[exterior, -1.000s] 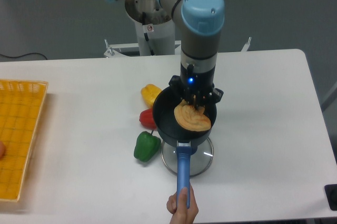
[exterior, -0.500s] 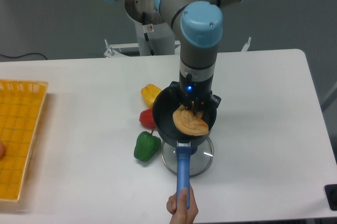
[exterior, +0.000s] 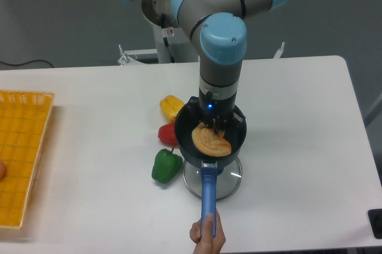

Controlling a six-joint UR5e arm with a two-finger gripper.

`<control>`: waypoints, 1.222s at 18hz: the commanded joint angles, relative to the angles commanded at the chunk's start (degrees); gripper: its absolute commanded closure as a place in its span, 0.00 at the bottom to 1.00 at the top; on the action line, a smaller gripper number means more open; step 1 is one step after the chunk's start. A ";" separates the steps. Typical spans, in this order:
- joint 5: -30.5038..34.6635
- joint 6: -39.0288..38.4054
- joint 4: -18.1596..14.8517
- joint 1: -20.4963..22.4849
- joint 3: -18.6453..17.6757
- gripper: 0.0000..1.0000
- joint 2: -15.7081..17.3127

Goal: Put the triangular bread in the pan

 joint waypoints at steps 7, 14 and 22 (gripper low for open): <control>0.09 1.41 0.00 -0.44 -1.32 0.84 0.35; 0.70 1.23 0.00 -0.44 -1.23 0.16 0.27; 1.67 1.32 0.09 -0.88 -1.32 0.00 0.09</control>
